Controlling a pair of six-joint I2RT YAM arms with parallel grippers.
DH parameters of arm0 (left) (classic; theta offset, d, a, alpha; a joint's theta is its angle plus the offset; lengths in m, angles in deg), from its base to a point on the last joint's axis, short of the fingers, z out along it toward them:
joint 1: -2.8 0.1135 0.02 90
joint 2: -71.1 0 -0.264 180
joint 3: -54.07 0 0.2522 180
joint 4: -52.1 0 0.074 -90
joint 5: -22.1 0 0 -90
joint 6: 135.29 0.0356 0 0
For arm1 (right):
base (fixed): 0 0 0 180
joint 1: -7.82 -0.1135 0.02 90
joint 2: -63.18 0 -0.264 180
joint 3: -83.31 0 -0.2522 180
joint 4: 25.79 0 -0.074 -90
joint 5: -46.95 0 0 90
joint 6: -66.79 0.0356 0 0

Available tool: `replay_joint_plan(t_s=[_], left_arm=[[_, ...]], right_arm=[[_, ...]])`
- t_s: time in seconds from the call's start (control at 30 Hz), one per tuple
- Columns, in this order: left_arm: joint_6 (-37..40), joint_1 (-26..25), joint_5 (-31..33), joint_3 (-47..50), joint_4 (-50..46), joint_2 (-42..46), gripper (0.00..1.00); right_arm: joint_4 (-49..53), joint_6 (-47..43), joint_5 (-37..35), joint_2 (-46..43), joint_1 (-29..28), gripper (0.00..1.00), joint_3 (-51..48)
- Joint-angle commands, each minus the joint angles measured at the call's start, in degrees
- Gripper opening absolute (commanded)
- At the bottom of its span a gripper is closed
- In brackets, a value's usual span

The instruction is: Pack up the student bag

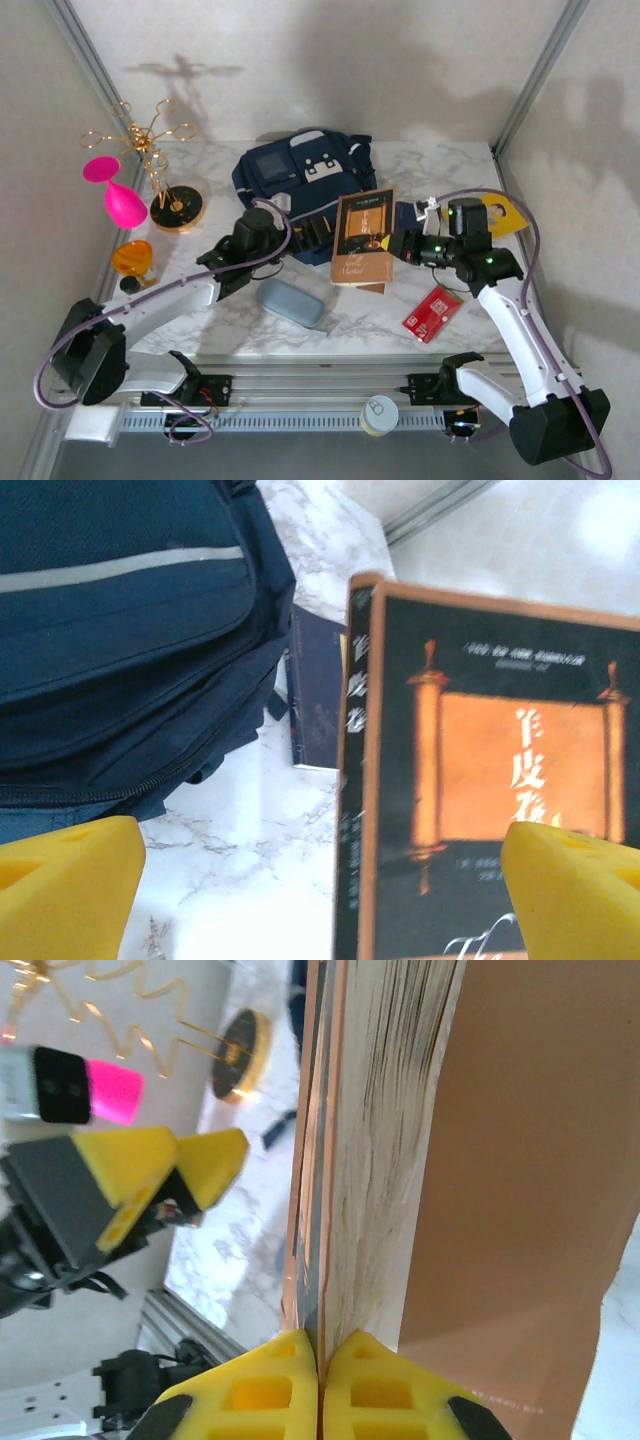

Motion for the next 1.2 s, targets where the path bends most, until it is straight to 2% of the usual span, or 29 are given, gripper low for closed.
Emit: replay_joint_plan(t_s=[0.0,0.17,0.27,0.4,0.57,0.67,0.73,0.8,0.87,0.93,1.03,1.07,1.17], left_arm=[[2.05,2.89,-9.43,2.12,3.36,2.79,0.96],[1.13,3.9,-19.2,1.52,11.59,1.34,0.99],[-0.57,3.9,-20.32,2.61,17.11,-0.15,0.97],[-5.81,3.08,-25.28,2.67,26.56,-2.84,0.91],[-5.9,2.76,-24.02,1.34,25.86,-3.83,0.79],[-8.02,2.37,-24.21,1.32,28.3,-3.7,0.63],[-8.19,1.98,-24.0,0.87,28.08,-3.74,0.48],[-8.17,1.88,-23.43,0.43,27.15,-3.95,0.34],[-8.36,1.78,-23.03,0.01,26.53,-4.08,0.24],[-8.01,1.79,-22.55,-0.6,25.21,-4.01,0.16],[-8.03,1.79,-22.02,-1.03,25.77,-3.99,0.05],[-8.49,1.79,-21.8,-1.23,26.07,-4.01,0.03],[-11.87,1.76,-21.88,-1.21,30.29,-4.18,0.0]], right_arm=[[-5.64,1.15,6.92,1.01,0.19,0.0,4.19],[-15.15,6.53,14.76,2.76,0.19,0.0,4.85],[-20.48,9.33,17.01,3.19,0.2,0.0,3.76],[-23.26,10.73,17.11,5.09,0.19,0.0,2.65],[-23.79,9.26,16.31,5.8,0.2,0.0,0.89],[-22.33,7.67,15.3,6.95,0.2,0.0,0.59],[-20.86,6.31,14.67,7.52,0.2,0.0,0.72],[-20.34,5.49,13.51,7.63,0.18,0.03,0.16],[-20.73,5.67,13.47,7.51,0.2,0.05,-0.24],[-19.86,5.18,13.11,7.73,0.24,0.17,0.24],[-16.44,2.39,10.46,7.66,0.34,0.44,1.05],[-15.05,1.7,8.53,7.64,0.49,0.54,0.99],[-11.23,0.76,2.71,7.93,1.86,0.96,0.33]])
